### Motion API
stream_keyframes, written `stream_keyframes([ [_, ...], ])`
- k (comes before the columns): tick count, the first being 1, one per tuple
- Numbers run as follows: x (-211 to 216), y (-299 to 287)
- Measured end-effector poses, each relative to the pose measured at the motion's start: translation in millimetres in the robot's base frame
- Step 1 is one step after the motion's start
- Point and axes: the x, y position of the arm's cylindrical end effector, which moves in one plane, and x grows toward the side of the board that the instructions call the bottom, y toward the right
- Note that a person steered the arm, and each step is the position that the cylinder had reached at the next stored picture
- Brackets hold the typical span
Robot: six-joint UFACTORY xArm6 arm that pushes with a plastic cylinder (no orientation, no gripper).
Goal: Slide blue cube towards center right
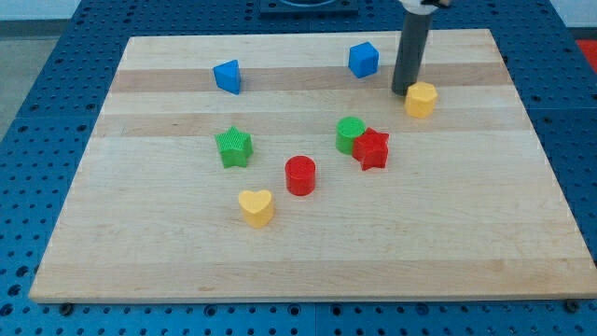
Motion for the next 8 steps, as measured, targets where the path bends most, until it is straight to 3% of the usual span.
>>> stream_keyframes([
  [3,56.5,47.5],
  [4,55.3,38.4],
  [7,-15.9,-137.6],
  [8,-52.4,-148.9],
])
